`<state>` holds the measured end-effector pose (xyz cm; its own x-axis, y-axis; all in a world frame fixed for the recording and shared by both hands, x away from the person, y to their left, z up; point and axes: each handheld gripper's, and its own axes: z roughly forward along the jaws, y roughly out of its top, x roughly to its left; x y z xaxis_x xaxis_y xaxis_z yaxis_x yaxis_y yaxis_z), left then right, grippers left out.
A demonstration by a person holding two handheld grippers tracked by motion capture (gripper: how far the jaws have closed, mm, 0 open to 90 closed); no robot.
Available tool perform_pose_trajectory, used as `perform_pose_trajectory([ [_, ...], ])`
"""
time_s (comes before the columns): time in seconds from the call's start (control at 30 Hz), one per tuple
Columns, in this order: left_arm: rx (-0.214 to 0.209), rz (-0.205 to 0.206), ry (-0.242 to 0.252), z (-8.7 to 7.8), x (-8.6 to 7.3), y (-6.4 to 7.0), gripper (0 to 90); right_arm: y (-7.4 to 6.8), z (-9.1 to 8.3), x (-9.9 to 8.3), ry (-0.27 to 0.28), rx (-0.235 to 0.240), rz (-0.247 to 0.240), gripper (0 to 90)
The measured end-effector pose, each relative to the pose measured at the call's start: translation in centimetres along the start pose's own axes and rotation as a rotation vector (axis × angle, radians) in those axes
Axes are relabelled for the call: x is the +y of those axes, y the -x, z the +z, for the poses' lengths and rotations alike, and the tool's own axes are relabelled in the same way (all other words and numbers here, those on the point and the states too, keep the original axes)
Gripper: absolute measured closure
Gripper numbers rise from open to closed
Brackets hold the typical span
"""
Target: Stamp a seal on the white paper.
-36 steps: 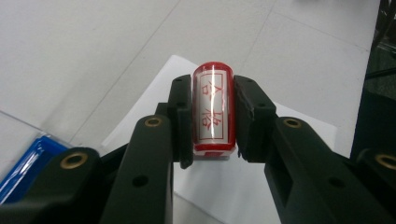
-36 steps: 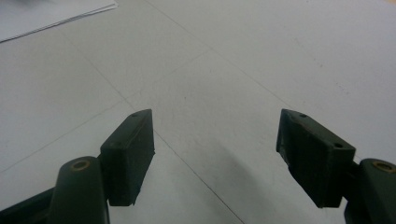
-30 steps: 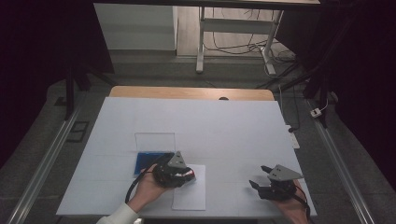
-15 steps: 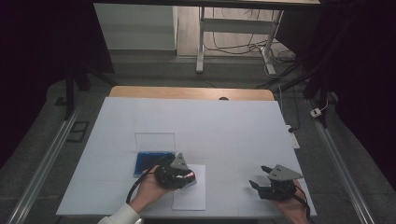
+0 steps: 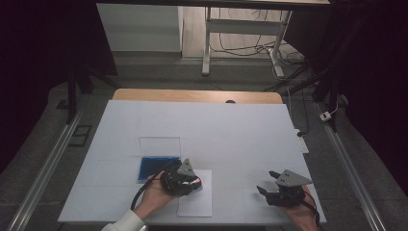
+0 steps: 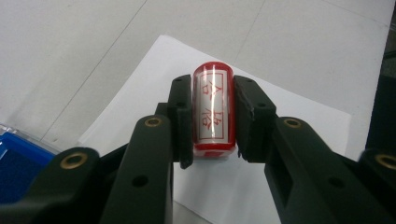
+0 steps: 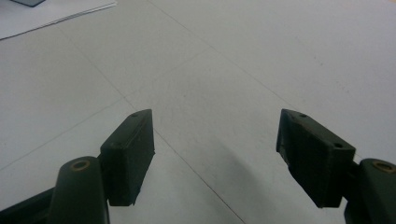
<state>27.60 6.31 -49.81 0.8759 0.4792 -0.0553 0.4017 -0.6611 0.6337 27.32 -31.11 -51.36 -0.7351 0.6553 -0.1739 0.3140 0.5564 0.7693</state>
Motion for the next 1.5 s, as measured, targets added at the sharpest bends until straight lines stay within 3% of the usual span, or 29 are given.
perform_pose_trajectory([
  [1.13, 0.002, -0.019, -0.039, 0.52, 0.21, 0.1, 70.6, -0.11, 0.1, 0.1, -0.004, -0.002, -0.006, 27.4],
  [1.5, 0.008, -0.005, -0.044, 0.61, 0.19, 0.19, 70.9, -0.1, 0.05, 0.15, -0.004, -0.011, -0.01, 27.4],
])
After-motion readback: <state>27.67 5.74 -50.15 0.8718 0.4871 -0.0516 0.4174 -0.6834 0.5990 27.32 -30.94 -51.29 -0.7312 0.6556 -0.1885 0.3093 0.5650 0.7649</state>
